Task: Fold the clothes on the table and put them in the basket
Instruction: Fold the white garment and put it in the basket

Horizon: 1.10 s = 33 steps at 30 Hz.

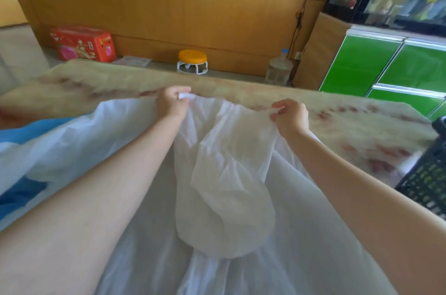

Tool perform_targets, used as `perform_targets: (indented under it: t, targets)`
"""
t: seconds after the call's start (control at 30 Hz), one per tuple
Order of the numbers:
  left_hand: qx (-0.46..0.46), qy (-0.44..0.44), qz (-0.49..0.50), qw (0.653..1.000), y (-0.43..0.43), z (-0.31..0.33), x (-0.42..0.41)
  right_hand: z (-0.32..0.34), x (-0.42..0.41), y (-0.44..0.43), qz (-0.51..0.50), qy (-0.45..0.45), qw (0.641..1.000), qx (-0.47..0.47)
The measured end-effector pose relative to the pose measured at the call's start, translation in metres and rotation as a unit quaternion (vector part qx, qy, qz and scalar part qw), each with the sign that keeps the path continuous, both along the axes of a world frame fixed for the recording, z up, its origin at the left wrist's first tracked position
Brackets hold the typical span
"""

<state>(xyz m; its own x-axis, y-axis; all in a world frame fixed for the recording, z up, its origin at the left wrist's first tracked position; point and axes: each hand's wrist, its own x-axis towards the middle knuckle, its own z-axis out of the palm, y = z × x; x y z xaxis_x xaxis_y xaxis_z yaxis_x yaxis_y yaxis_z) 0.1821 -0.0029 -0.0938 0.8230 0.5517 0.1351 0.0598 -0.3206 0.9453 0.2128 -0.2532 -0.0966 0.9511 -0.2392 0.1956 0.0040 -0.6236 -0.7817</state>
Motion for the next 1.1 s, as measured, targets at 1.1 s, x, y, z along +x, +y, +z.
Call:
perform_targets:
  t: [1.1]
  targets:
    - [0.463,-0.025,-0.257,0.848,-0.045,-0.055,-0.240,-0.037,-0.288,0.019,0.247,0.094,0.911,-0.316]
